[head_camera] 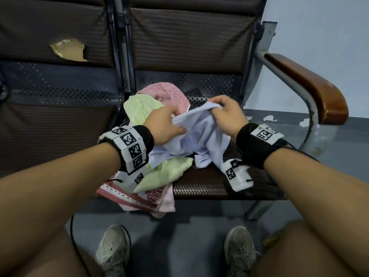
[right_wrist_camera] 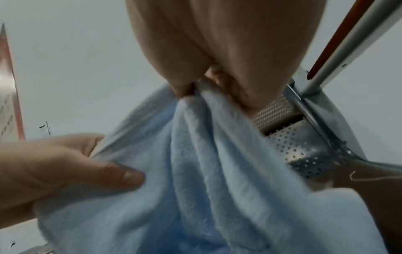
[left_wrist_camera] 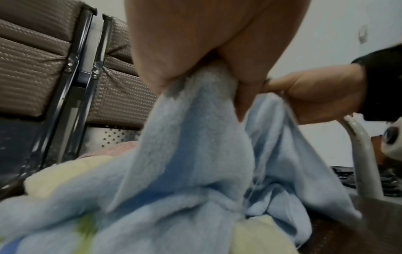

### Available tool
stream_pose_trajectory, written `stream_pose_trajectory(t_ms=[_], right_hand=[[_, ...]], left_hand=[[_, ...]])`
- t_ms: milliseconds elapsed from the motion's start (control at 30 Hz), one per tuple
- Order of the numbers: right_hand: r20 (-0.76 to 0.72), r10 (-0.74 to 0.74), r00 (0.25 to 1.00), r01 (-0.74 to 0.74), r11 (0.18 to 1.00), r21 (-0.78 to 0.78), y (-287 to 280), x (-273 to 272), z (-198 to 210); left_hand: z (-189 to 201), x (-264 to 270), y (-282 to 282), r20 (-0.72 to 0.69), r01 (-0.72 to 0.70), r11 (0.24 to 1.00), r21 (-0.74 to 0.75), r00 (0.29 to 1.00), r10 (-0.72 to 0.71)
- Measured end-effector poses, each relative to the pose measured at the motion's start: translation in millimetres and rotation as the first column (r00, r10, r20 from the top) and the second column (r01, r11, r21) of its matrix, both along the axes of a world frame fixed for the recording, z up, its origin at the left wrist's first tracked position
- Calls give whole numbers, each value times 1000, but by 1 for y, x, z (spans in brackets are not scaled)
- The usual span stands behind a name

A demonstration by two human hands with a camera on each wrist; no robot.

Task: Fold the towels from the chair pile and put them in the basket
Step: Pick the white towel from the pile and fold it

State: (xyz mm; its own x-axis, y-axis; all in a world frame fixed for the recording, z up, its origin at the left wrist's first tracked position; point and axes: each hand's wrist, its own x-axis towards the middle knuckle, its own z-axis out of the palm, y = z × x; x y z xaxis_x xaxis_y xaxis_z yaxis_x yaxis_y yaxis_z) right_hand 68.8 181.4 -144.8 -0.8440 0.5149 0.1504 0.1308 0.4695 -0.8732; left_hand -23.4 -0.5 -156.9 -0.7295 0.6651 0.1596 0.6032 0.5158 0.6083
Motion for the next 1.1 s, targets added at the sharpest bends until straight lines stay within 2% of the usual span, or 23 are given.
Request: stream_pose_trajectory(t_ms=[67, 133, 200, 267, 333, 400, 433, 500, 567, 600, 667, 700, 800, 900, 967, 1033, 1100], right_hand=[[-65, -38, 997, 38, 999, 0, 8, 3, 1], [-65, -27, 997, 35, 992, 122, 10, 8, 1], [-33, 11, 999, -1, 951, 309, 9, 13, 2], [-13, 60, 998, -47, 881, 472, 5, 18, 5], [-57, 114, 992, -72, 866, 495, 2, 21, 10], [-131, 156, 979, -80, 886, 457, -1, 24, 14], [-153, 170, 973, -88, 895, 438, -2, 25, 14], [-158, 205, 966, -119, 894, 433, -5, 29, 14], [-68, 262, 963, -200, 855, 478, -7, 32, 13], [25, 295, 955, -266, 816, 513, -8, 33, 13], [249, 297, 922, -388, 740, 550, -8, 34, 9], [330, 268, 905, -414, 730, 544, -8, 34, 7], [392, 187, 901, -376, 787, 488, -13, 31, 0], [384, 168, 908, -303, 896, 325, -26, 22, -7], [355, 136, 925, -238, 935, 262, -29, 13, -11], [271, 73, 960, -132, 970, 206, -25, 7, -8], [144, 30, 989, -41, 997, 68, -16, 4, -5]], left_hand=[[-4, -6, -4, 19, -91, 995, -43, 996, 92], [-3, -10, -6, 127, -197, 980, -34, 972, 200], [-1, -12, -3, 320, -299, 949, 104, 913, 253], [6, -8, 5, 524, -404, 854, 328, 830, 192], [16, 0, 14, 615, -411, 769, 490, 788, 29], [27, 10, 23, 625, -336, 749, 572, 769, -133], [31, 16, 27, 628, -316, 749, 582, 760, -167], [37, 22, 33, 631, -348, 752, 560, 767, -115], [40, 21, 36, 639, -420, 729, 541, 768, -32], [42, 20, 37, 652, -449, 709, 544, 758, -20], [47, 22, 38, 681, -477, 677, 560, 731, -47], [48, 23, 40, 689, -475, 673, 567, 722, -72], [46, 33, 46, 716, -460, 676, 575, 683, -144], [43, 41, 52, 733, -438, 707, 555, 660, -166], [40, 42, 56, 701, -392, 736, 551, 697, -154], [38, 36, 54, 661, -396, 718, 573, 741, -119], [36, 24, 48, 608, -414, 689, 595, 792, -49]])
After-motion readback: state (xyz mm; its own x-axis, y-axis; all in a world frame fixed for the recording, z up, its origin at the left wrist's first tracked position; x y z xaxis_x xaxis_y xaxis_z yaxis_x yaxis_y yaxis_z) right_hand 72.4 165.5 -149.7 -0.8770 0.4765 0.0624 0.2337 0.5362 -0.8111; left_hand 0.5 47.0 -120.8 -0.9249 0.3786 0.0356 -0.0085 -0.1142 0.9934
